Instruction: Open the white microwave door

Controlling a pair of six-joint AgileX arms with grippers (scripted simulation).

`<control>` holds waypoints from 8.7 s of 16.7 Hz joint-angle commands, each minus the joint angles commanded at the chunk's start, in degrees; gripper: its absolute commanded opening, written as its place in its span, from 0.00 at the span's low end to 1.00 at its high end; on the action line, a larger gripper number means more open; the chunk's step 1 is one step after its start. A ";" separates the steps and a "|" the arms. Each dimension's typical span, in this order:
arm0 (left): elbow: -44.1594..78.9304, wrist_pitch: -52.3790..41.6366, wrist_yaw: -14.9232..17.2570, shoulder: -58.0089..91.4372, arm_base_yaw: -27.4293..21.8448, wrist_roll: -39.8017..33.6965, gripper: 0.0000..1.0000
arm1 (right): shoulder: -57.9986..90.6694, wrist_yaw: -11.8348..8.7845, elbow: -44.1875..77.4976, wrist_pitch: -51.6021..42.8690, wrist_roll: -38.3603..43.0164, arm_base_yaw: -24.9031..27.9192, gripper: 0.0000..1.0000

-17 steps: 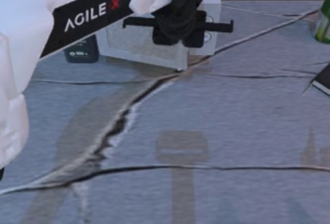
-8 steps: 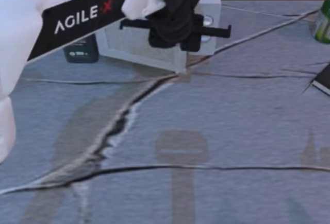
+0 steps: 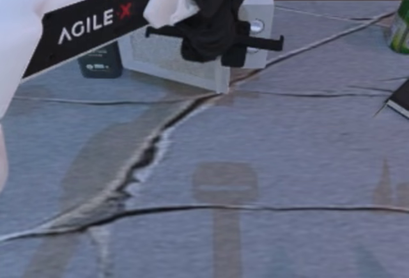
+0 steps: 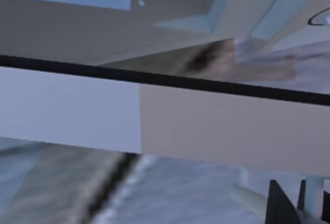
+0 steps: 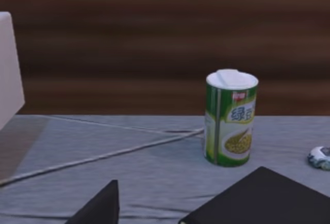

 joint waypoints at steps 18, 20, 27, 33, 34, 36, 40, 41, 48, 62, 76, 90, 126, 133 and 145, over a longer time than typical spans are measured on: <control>0.00 0.00 0.00 0.00 0.00 0.00 0.00 | 0.00 0.00 0.00 0.00 0.00 0.00 1.00; 0.19 0.05 0.35 -0.07 -0.40 -0.26 0.00 | 0.00 0.00 0.00 0.00 0.00 0.00 1.00; -6.45 3.11 2.61 -4.26 0.74 4.95 0.00 | 0.00 0.00 0.00 0.00 0.00 0.00 1.00; -6.61 3.20 2.67 -4.37 0.77 5.08 0.00 | 0.00 0.00 0.00 0.00 0.00 0.00 1.00; -6.61 3.20 2.67 -4.37 0.77 5.08 0.00 | 0.00 0.00 0.00 0.00 0.00 0.00 1.00; -6.61 3.20 2.67 -4.37 0.77 5.08 0.00 | 0.00 0.00 0.00 0.00 0.00 0.00 1.00; -6.61 3.20 2.67 -4.37 0.77 5.08 0.00 | 0.00 0.00 0.00 0.00 0.00 0.00 1.00; -6.61 3.20 2.67 -4.37 0.77 5.08 0.00 | 0.00 0.00 0.00 0.00 0.00 0.00 1.00; -6.61 3.20 2.67 -4.37 0.77 5.08 0.00 | 0.00 0.00 0.00 0.00 0.00 0.00 1.00; -12.64 5.81 5.73 -8.57 1.88 10.62 0.00 | 0.00 0.00 0.00 0.00 0.00 0.00 1.00; -12.64 5.81 5.73 -8.57 1.88 10.62 0.00 | 0.00 0.00 0.00 0.00 0.00 0.00 1.00; -16.44 7.13 8.21 -11.34 2.83 14.76 0.00 | 0.00 0.00 0.00 0.00 0.00 0.00 1.00; -22.78 8.91 13.05 -16.21 5.39 23.29 0.00 | 0.00 0.00 0.00 0.00 0.00 0.00 1.00; -22.79 8.92 13.07 -16.23 5.40 23.31 0.00 | 0.00 0.00 0.00 0.00 0.00 0.00 1.00; -22.79 8.92 13.07 -16.23 5.40 23.31 0.00 | 0.00 0.00 0.00 0.00 0.00 0.00 1.00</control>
